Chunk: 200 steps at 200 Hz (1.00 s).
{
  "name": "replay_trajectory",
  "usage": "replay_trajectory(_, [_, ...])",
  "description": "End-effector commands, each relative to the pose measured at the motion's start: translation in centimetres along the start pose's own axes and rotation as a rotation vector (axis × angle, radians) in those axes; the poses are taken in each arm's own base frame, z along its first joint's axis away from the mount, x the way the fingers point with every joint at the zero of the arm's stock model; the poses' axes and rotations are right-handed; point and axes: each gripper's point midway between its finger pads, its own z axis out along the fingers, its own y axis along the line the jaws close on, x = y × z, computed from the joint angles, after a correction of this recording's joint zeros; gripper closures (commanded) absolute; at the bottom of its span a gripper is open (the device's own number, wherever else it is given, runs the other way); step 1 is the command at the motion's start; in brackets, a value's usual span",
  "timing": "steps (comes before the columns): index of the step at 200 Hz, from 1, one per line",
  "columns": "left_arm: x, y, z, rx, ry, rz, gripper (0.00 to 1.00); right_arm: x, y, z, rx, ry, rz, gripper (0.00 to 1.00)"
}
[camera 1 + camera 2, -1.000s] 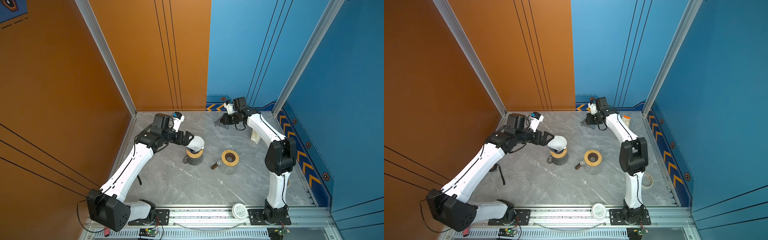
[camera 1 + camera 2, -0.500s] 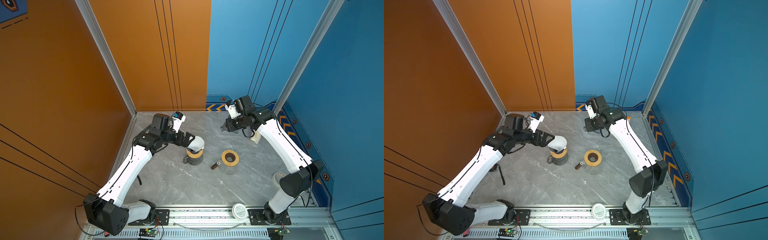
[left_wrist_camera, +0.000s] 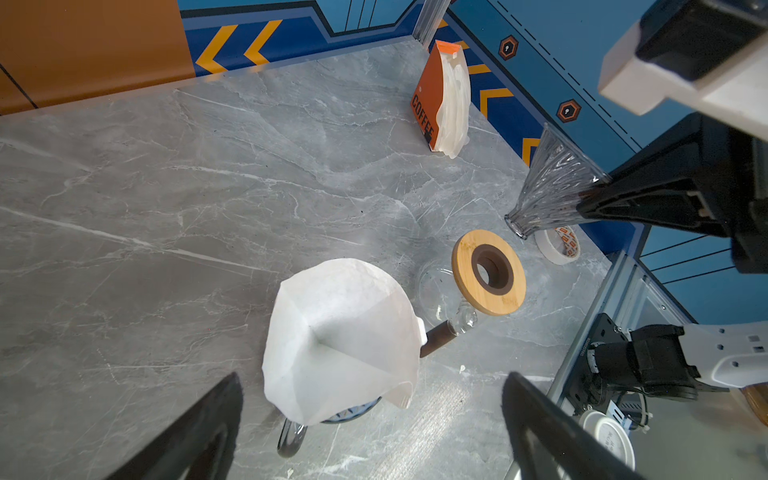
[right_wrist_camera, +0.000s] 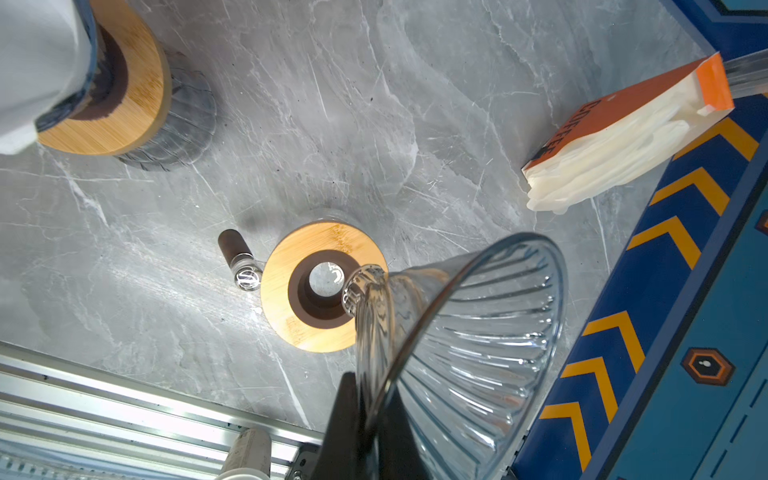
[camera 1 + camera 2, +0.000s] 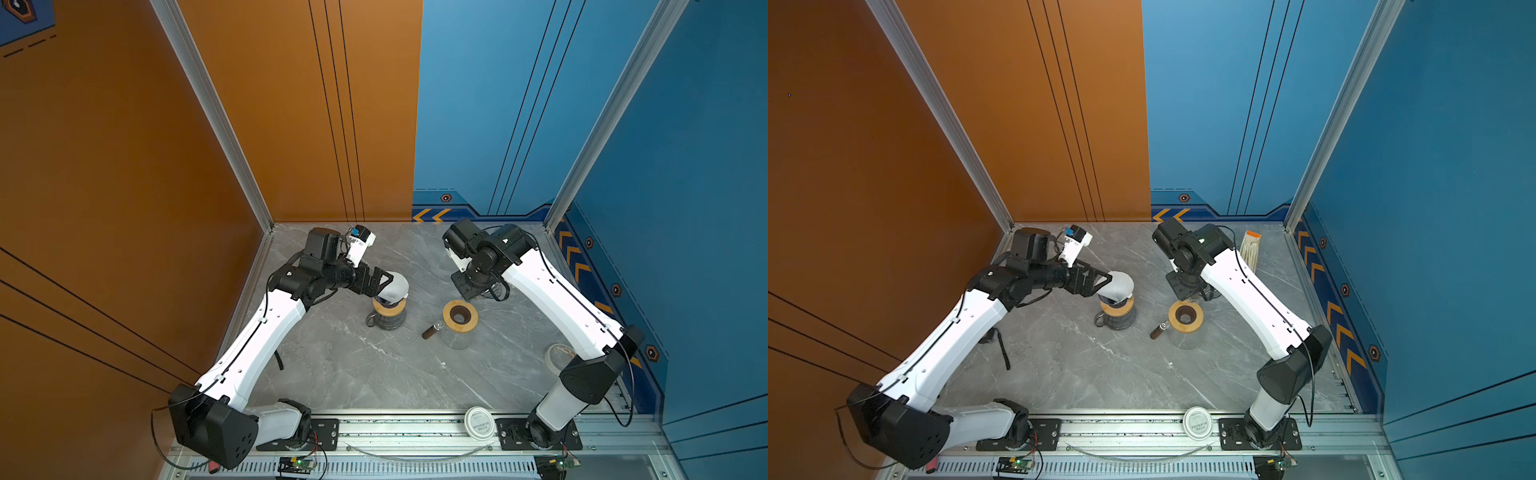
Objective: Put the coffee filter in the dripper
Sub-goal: 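Lift the glass dripper with the right gripper and carry it over the wooden-ringed carafe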
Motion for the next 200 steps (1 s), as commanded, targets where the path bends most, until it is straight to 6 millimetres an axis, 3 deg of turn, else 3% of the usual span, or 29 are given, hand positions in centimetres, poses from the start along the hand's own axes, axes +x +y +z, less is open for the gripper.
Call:
replay_trajectory(1, [0.0,-0.4,0.2,0.033,0.004,0.022,0.02,1.1,0.3,-0.9,0.059,0.037,-0.014,1.0])
replay_trajectory(52, [0.4,-0.1,0.0,0.025,0.007,0.012,0.02,1.2,2.7,0.8,0.059,0.1,-0.068,1.0])
replay_trajectory(161, [1.4,0.7,-0.9,0.0,-0.002,-0.011,0.02,1.0,3.5,3.9,0.149,0.188,-0.127,0.99])
replay_trajectory(200, [1.5,0.9,-0.9,-0.007,0.0,-0.016,0.02,1.1,4.5,4.7,0.134,0.203,-0.147,0.93])
